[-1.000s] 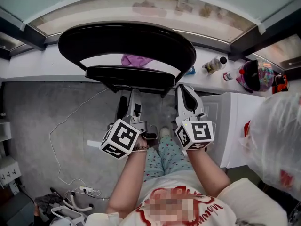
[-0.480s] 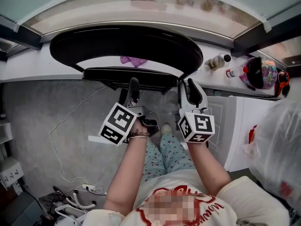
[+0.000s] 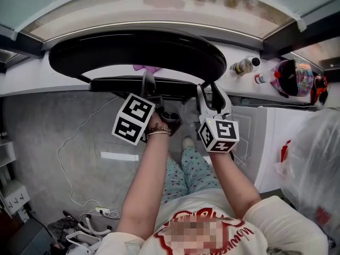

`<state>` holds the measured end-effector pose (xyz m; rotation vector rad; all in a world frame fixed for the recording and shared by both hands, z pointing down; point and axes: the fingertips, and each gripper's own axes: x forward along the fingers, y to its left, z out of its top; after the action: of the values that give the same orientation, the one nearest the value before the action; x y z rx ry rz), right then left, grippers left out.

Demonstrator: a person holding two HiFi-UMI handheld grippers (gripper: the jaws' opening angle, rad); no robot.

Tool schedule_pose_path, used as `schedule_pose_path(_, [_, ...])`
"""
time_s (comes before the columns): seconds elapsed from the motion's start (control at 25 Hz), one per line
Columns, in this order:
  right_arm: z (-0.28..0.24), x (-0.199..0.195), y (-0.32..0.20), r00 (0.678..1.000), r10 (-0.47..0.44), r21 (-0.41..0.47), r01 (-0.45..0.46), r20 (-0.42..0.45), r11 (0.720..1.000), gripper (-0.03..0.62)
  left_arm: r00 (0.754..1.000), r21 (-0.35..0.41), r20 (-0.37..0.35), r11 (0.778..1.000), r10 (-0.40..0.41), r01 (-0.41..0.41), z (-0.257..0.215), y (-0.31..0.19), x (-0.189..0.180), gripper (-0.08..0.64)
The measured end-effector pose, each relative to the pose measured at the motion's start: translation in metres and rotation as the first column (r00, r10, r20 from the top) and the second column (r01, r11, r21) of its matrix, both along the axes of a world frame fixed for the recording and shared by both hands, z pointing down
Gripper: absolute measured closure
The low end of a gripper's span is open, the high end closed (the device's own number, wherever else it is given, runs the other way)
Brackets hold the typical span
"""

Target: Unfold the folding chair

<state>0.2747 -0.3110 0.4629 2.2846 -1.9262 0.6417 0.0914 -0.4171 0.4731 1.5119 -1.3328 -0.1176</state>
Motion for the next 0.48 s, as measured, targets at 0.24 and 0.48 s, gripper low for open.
schedule_pose_path(0.24, [0.014,0.008,-0.006,1.0,0.022,-0.02,-0.022,0.001,1.0,0.41,1.0,-0.06,0.005,0.998,-0.03,0.031,0.014,-0.009,0.003,0.227])
schedule_pose_path(0.48, [0.019,0.015,-0.006,1.0,0.019,-0.034,-0.02,-0.007,0.999,0.408,0.999,-0.085,-0.02,0.996,-0.025,0.024,0.028,-0.017,0.005,0.224])
